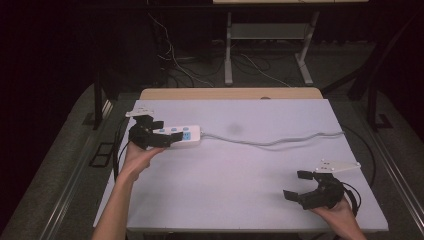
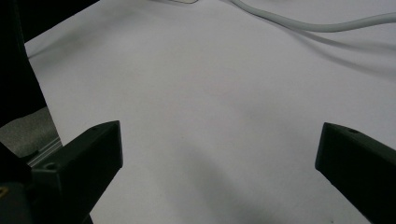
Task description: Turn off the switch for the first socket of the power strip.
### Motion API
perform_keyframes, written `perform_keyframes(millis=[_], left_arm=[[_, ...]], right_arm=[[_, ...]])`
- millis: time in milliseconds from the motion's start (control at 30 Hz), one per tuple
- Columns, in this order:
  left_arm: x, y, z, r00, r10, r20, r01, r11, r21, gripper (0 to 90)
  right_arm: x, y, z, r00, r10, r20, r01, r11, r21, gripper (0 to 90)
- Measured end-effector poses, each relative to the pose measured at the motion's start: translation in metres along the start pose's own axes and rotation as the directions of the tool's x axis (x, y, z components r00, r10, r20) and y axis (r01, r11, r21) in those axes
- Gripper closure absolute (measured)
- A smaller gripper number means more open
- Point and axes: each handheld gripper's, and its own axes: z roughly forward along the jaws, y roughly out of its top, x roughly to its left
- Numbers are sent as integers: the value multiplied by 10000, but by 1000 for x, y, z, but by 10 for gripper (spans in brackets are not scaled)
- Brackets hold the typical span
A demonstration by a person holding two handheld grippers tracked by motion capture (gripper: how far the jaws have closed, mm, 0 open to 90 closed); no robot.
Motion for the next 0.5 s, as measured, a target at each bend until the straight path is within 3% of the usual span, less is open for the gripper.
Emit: perform_keyframes(millis=[500], left_arm=[[-25,-36,-14,9991,401,132,-395,9984,-395,0]], right_arm=[[1,0,0,10000,-18,20,19,10000,-25,5]])
